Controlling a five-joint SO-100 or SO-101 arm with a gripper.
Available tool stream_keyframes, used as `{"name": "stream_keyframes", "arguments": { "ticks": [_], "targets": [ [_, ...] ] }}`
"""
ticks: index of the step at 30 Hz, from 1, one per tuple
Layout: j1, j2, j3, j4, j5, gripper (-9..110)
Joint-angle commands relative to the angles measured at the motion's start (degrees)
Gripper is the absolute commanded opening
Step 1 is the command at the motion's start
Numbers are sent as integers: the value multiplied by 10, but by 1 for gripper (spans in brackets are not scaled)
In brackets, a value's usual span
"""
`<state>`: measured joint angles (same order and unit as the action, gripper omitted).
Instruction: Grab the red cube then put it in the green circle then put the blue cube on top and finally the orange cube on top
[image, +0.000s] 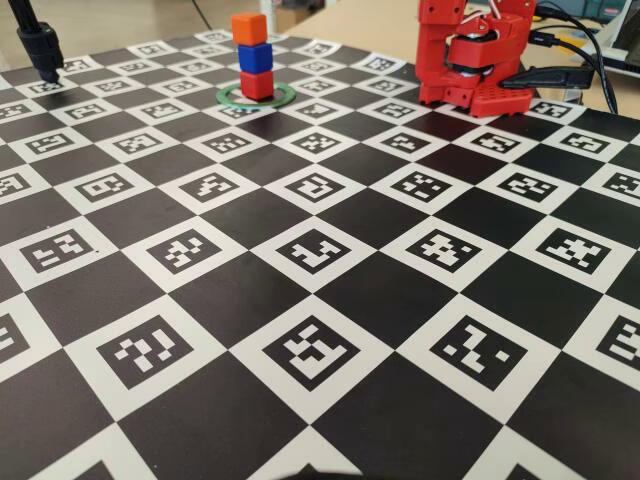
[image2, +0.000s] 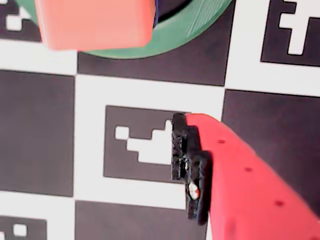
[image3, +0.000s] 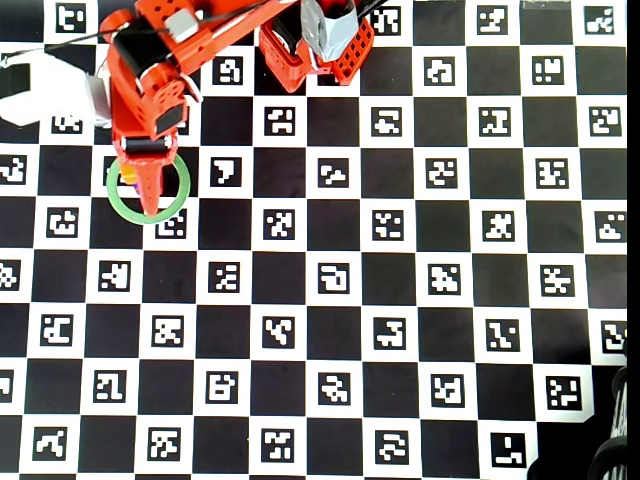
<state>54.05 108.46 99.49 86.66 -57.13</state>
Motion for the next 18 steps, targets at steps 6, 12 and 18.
{"name": "stream_keyframes", "arguments": {
  "ticks": [6, 12, 18],
  "targets": [
    [-67, 142, 18, 24, 148, 39],
    [-132, 196, 48, 33, 272, 23],
    [-187, 235, 136, -18, 364, 9]
  ]
}}
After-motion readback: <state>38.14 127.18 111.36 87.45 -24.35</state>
